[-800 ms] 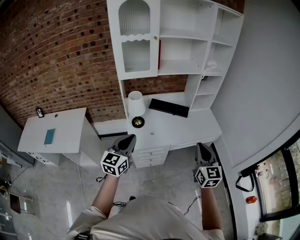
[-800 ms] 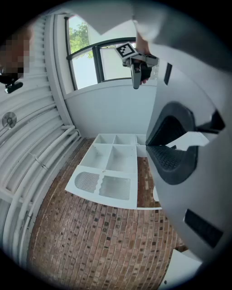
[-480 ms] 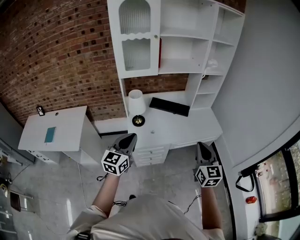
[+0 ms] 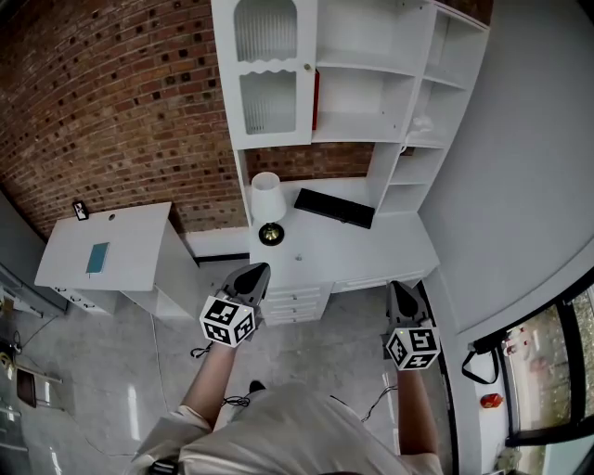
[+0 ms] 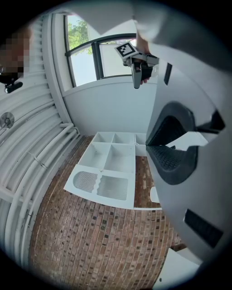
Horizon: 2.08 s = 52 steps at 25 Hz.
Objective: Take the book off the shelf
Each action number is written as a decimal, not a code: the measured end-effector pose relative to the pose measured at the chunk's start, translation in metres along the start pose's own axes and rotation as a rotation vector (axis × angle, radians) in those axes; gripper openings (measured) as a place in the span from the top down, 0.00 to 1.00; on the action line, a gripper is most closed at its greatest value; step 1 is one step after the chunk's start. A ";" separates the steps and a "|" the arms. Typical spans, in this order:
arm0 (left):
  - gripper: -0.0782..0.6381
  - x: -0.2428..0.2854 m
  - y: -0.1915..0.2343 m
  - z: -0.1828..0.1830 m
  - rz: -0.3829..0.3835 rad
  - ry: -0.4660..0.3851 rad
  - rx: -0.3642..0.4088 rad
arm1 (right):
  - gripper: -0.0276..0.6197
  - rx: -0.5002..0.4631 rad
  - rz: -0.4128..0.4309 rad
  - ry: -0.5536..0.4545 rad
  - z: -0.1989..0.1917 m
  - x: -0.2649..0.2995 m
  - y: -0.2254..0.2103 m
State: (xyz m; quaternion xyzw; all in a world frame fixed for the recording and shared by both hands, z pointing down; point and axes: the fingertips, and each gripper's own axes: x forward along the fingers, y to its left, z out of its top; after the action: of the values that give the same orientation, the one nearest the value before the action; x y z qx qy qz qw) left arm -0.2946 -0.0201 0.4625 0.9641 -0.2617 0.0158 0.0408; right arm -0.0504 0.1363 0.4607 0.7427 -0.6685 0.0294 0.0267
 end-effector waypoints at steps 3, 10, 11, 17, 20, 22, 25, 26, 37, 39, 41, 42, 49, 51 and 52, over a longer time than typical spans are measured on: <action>0.90 0.003 -0.009 -0.006 0.012 0.006 -0.011 | 0.95 -0.005 0.012 -0.006 -0.004 -0.002 -0.010; 0.90 0.010 -0.034 -0.019 0.036 0.003 -0.020 | 0.95 -0.003 0.025 -0.002 -0.017 -0.010 -0.040; 0.90 0.011 -0.037 -0.021 0.041 0.003 -0.022 | 0.95 -0.002 0.027 0.003 -0.020 -0.011 -0.043; 0.90 0.021 -0.043 -0.029 0.055 0.013 -0.029 | 0.95 0.007 0.034 0.017 -0.028 -0.003 -0.058; 0.90 0.034 -0.037 -0.031 0.056 0.017 -0.032 | 0.95 0.006 0.036 0.021 -0.030 0.010 -0.063; 0.90 0.046 -0.030 -0.030 0.051 0.016 -0.031 | 0.95 0.008 0.030 0.026 -0.031 0.022 -0.068; 0.90 0.069 -0.017 -0.028 0.033 0.013 -0.031 | 0.95 0.008 0.015 0.032 -0.031 0.044 -0.075; 0.90 0.079 -0.012 -0.028 0.026 0.012 -0.032 | 0.95 0.005 0.009 0.034 -0.031 0.052 -0.078; 0.90 0.211 0.047 -0.015 -0.103 0.034 -0.022 | 0.95 -0.001 -0.084 0.053 -0.019 0.154 -0.117; 0.90 0.232 0.060 -0.012 -0.125 0.040 -0.019 | 0.95 0.002 -0.103 0.056 -0.018 0.171 -0.122; 0.90 0.251 0.073 -0.011 -0.145 0.045 -0.015 | 0.95 0.004 -0.123 0.059 -0.017 0.189 -0.126; 0.90 0.261 0.080 -0.011 -0.155 0.048 -0.013 | 0.95 0.006 -0.132 0.060 -0.017 0.199 -0.128; 0.90 0.300 0.122 -0.016 -0.193 0.068 -0.020 | 0.95 0.007 -0.171 0.066 -0.018 0.248 -0.128; 0.90 0.308 0.131 -0.018 -0.194 0.070 -0.026 | 0.95 0.004 -0.177 0.069 -0.019 0.258 -0.129; 0.90 0.312 0.134 -0.018 -0.195 0.070 -0.031 | 0.95 0.003 -0.178 0.070 -0.019 0.262 -0.130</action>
State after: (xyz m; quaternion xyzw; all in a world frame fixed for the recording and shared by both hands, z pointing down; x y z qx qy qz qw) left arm -0.0938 -0.2903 0.5063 0.9832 -0.1653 0.0414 0.0659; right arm 0.1062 -0.1081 0.5004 0.7977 -0.5984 0.0539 0.0517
